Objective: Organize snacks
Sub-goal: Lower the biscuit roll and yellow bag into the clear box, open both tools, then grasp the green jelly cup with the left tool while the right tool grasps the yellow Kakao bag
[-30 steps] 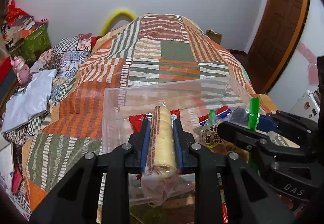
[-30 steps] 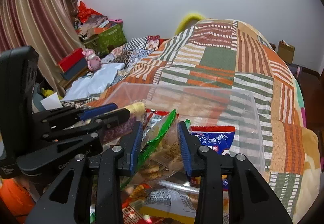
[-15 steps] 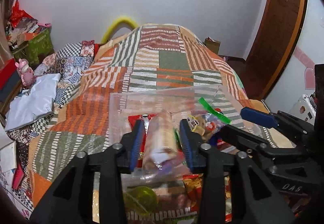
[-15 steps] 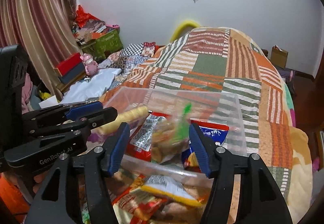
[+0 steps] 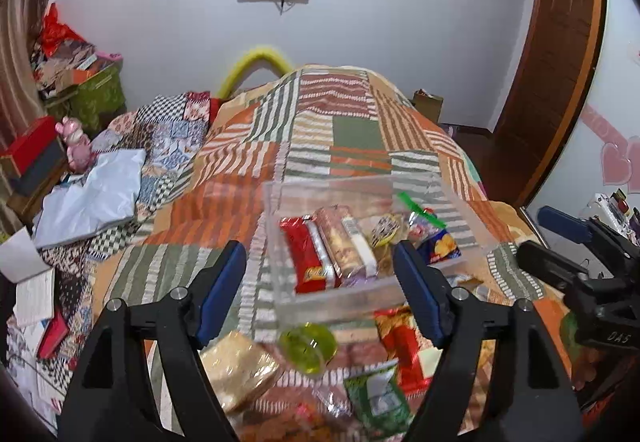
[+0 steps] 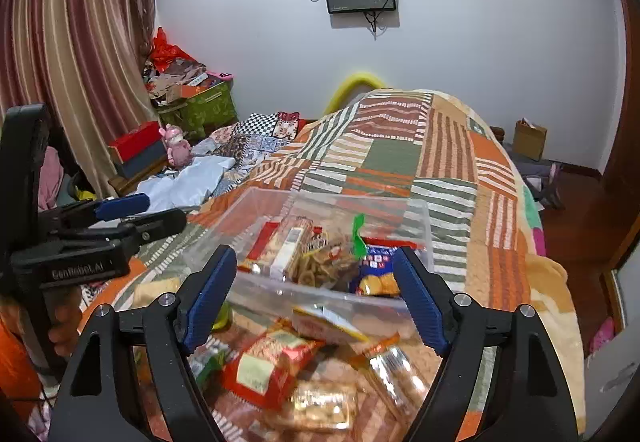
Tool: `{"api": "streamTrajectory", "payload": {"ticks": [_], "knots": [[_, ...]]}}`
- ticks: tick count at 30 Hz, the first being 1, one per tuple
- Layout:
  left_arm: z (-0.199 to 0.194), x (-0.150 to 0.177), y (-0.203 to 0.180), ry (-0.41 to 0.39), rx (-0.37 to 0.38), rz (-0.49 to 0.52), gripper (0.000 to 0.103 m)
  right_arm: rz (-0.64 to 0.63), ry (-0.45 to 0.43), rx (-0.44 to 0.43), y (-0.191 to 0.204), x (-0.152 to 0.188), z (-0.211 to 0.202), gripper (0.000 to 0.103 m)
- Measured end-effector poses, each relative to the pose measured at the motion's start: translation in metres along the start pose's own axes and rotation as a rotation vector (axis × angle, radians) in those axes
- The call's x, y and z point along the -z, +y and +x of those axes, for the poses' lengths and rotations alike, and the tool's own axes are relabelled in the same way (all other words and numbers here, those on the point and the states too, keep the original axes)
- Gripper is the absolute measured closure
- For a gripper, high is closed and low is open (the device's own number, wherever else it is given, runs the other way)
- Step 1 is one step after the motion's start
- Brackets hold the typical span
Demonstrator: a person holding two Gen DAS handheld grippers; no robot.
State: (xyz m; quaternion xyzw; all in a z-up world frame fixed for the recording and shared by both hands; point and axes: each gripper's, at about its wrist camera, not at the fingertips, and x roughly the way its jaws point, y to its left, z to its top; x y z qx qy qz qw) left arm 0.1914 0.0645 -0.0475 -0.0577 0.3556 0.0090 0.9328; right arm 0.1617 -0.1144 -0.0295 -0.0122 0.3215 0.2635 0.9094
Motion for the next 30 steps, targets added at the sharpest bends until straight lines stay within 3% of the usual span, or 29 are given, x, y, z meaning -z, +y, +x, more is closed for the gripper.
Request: {"api": "streamTrajectory", "payload": {"ticks": [10,17,30], "knots": [[0.009,0.038,0.021,0.1,-0.023,-0.014,0.027,0.032,0.046,0.014,-0.006,0.03,-0.002,0.022],[0.036,0.065,0.022,0.189,0.007,-0.023,0.027,0.081,0.109,0.01,-0.012,0.052,0.012,0.022],[0.082,0.074,0.006,0.249,0.051,0.012,0.028,0.139,0.205,-0.03,-0.014,0.062,0.051,0.022]]}}
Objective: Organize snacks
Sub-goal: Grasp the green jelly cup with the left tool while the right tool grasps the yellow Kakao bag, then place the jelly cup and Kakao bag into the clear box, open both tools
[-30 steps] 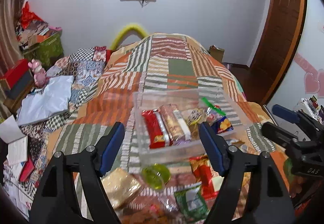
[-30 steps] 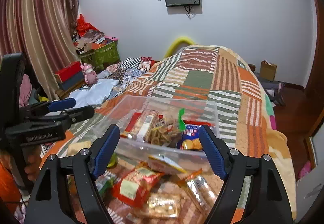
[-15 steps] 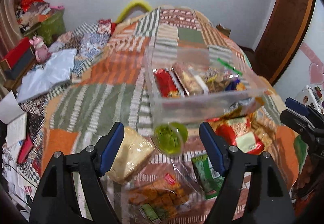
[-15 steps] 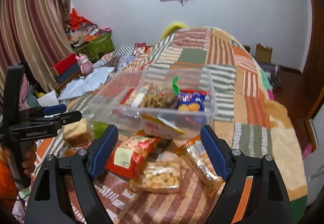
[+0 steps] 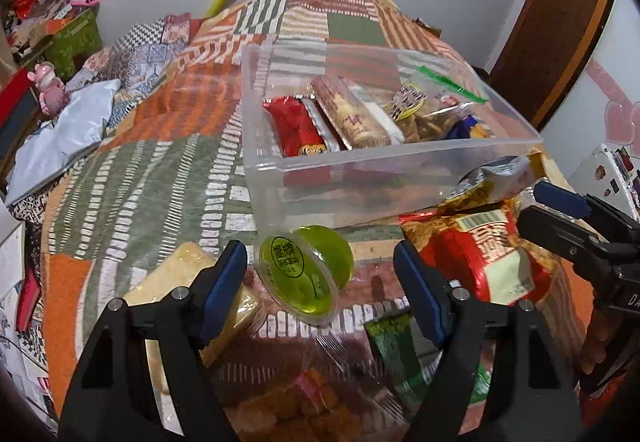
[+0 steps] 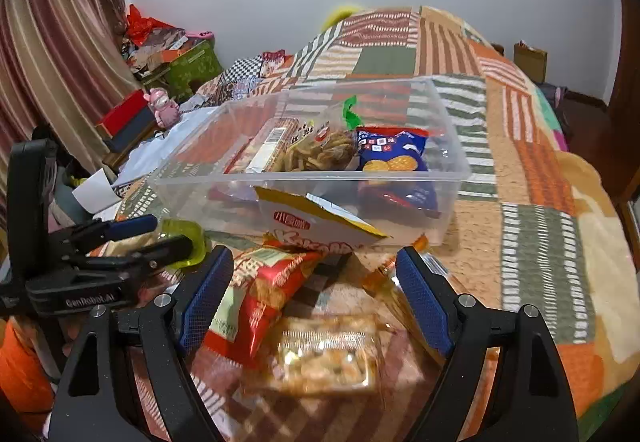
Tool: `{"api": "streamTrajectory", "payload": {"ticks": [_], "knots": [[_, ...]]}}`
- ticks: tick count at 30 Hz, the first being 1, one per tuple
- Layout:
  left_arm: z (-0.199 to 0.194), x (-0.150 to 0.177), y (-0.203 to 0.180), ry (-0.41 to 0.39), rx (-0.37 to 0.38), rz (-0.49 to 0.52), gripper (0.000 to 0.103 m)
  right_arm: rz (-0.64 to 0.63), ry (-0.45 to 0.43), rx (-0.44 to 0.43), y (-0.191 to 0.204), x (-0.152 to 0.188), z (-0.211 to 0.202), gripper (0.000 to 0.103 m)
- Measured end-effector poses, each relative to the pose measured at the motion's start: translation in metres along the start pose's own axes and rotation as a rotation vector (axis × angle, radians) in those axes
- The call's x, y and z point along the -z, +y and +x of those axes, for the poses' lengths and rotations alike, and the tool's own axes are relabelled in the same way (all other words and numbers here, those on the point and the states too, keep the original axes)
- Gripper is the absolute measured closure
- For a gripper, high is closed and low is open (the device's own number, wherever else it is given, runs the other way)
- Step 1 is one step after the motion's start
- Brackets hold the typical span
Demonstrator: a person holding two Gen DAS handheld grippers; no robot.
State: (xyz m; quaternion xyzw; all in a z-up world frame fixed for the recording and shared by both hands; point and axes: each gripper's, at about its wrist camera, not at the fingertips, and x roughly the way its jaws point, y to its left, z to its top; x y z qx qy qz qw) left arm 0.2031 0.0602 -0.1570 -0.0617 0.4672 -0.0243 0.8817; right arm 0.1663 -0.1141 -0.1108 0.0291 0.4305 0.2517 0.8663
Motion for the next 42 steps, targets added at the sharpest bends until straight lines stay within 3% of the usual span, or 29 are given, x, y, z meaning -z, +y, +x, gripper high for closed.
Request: {"api": "streamTrajectory", "payload": {"ticks": [10,13,15,19,22,42], "knots": [[0.015,0.001,-0.009,-0.014,-0.043,0.061,0.032,0.052,0.04,-0.033,-0.004,-0.009,0.025,0.022],[0.016,0.002,-0.005,-0.01,-0.06,0.048,0.046,0.054,0.046,-0.03,-0.003,-0.011,0.03,0.022],[0.015,0.003,0.0,-0.013,-0.056,0.028,0.05,0.062,0.043,-0.038,-0.003,-0.01,0.03,0.026],[0.01,0.007,-0.001,-0.013,-0.042,0.022,0.055,0.07,0.043,-0.054,-0.005,-0.011,0.028,0.046],[0.007,0.01,-0.003,-0.014,-0.041,0.027,0.056,0.069,0.033,-0.058,-0.005,-0.011,0.026,0.05],[-0.039,0.011,-0.006,-0.083,0.009,-0.007,0.063,0.021,-0.098,-0.048,0.006,-0.018,-0.026,0.051]]}}
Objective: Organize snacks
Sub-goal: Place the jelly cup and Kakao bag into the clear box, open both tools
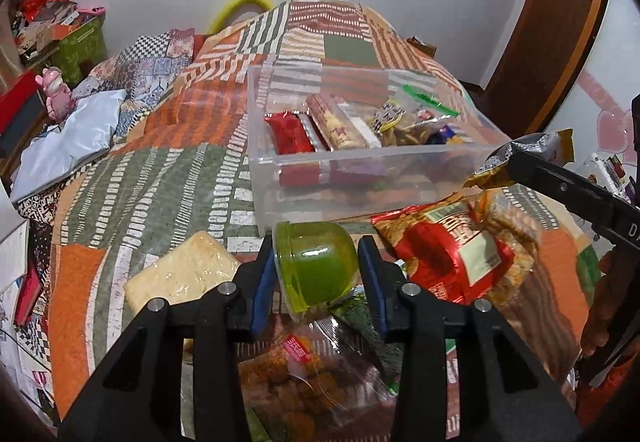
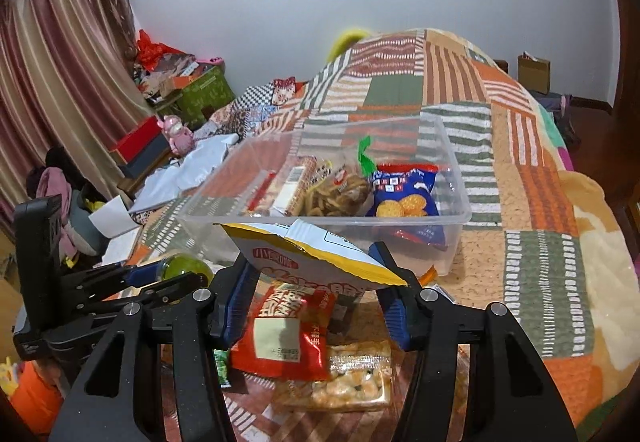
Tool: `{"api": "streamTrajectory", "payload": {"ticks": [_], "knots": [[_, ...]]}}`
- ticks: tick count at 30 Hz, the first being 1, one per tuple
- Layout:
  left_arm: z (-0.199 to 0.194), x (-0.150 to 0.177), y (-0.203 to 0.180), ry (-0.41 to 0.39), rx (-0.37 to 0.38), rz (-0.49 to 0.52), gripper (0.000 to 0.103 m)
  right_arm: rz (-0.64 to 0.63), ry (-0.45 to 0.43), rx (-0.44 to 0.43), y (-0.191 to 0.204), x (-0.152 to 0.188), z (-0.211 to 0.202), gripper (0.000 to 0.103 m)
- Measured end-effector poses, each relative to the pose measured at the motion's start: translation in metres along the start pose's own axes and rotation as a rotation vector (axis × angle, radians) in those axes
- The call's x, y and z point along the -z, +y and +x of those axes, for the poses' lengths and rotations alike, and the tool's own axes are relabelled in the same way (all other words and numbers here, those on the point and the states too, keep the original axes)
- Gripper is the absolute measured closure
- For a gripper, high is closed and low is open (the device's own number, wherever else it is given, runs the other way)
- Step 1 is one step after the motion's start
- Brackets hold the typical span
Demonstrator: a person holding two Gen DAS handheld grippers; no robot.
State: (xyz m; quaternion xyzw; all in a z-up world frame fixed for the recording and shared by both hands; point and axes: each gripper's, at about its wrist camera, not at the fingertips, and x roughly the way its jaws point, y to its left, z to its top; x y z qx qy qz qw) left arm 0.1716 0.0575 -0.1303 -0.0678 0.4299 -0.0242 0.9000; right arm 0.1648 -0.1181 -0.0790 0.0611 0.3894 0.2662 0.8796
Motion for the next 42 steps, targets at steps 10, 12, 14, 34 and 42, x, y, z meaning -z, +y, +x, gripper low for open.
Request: {"api": "streamTrajectory", "payload": {"ticks": [10,12,14,34,42], "knots": [[-0.041,-0.021,-0.012,-0.112,0.008,0.035,0.063,-0.007,-0.077,-0.003,0.005,-0.011,-0.025,0.051],[-0.046,-0.03,-0.015,-0.135,0.014,0.042,0.063,-0.006,-0.086,-0.003,0.004,-0.013,-0.026,0.051],[-0.049,-0.037,-0.018,-0.153,0.02,0.049,0.063,-0.008,-0.092,0.0,0.003,-0.016,-0.027,0.051],[0.012,-0.078,-0.008,-0.124,0.019,-0.005,0.063,-0.027,-0.004,0.006,-0.002,-0.038,0.03,0.051],[0.041,-0.08,-0.008,-0.078,-0.004,0.005,0.063,-0.03,0.054,0.004,-0.005,-0.034,0.052,0.051]]}}
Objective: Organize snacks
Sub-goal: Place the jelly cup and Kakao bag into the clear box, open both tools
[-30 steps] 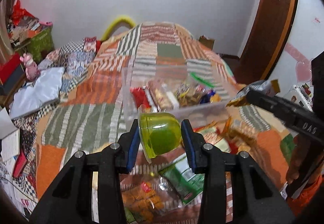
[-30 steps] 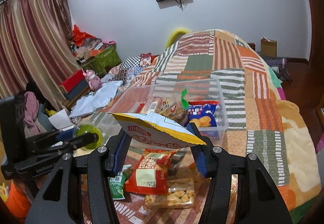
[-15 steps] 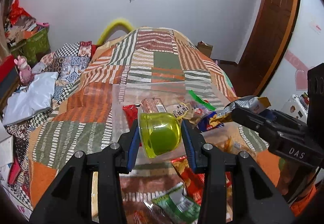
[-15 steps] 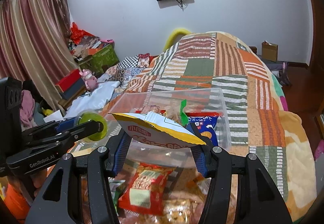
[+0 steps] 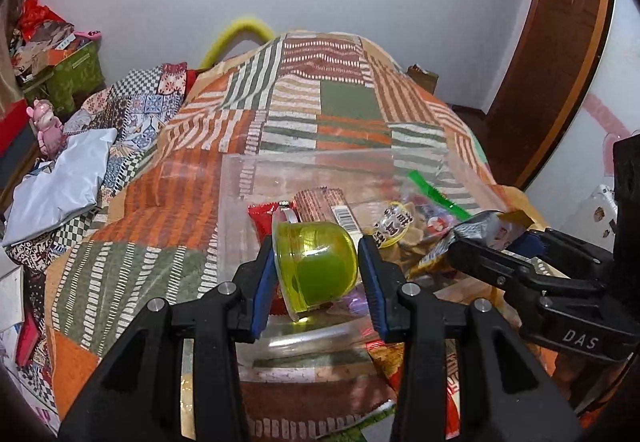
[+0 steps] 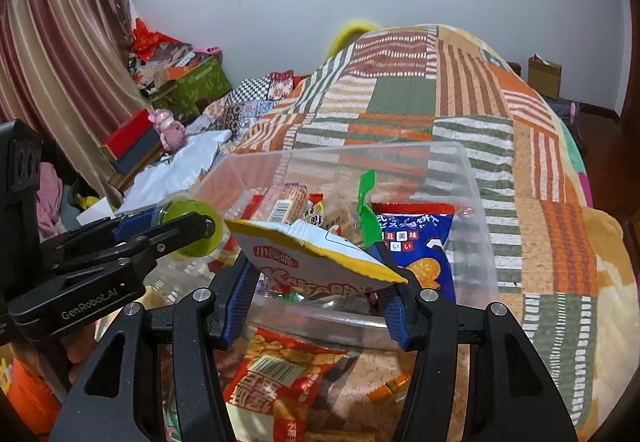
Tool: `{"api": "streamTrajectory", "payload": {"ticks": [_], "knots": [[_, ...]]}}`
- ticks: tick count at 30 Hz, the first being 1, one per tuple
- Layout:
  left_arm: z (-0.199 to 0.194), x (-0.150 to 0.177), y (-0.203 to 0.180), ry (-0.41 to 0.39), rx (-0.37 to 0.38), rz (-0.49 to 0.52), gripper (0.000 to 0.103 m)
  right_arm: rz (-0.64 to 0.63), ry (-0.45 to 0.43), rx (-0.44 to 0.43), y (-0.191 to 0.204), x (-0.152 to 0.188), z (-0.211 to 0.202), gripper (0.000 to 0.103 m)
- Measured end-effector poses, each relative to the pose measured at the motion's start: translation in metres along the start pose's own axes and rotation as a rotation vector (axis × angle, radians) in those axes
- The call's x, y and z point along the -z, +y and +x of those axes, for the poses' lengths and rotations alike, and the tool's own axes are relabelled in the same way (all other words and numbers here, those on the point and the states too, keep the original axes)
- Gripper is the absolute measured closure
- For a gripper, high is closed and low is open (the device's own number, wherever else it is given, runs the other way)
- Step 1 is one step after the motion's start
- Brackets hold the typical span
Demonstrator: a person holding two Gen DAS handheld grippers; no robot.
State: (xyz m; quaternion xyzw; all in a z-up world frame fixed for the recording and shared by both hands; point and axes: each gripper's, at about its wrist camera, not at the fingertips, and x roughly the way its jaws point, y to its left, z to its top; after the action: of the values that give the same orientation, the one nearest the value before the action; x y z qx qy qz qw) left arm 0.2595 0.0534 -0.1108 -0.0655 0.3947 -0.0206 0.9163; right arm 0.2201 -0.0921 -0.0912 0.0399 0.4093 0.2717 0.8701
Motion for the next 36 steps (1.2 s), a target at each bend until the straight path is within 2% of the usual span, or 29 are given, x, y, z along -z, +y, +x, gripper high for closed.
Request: {"api": "streamTrajectory", "payload": {"ticks": [7,15,19,21,24,26,31,36], "knots": [[0.013,0.006,-0.001,0.033,-0.019,0.011,0.063,-0.006,0.025,0.003,0.001,0.002,0.007,0.051],[0.005,0.01,0.0,0.03,-0.036,0.015,0.063,-0.019,0.018,0.018,0.004,0.004,-0.001,0.051],[-0.007,0.009,-0.003,0.022,-0.032,0.016,0.056,-0.02,0.011,0.01,0.005,0.006,-0.011,0.048],[-0.016,0.009,-0.004,0.008,-0.036,0.023,0.055,-0.02,-0.002,0.017,0.005,0.007,-0.018,0.042],[-0.03,0.011,-0.005,-0.013,-0.046,0.028,0.046,-0.018,-0.035,0.034,0.003,0.009,-0.033,0.036],[-0.042,0.015,-0.006,-0.028,-0.058,0.035,0.04,-0.014,-0.049,0.044,0.001,0.009,-0.04,0.035],[-0.059,0.023,0.0,-0.029,-0.078,0.042,0.035,0.003,-0.073,0.069,-0.007,0.014,-0.061,0.035],[-0.073,0.036,0.02,-0.019,-0.103,-0.005,0.032,0.027,-0.077,0.092,-0.016,0.023,-0.074,0.034]]}}
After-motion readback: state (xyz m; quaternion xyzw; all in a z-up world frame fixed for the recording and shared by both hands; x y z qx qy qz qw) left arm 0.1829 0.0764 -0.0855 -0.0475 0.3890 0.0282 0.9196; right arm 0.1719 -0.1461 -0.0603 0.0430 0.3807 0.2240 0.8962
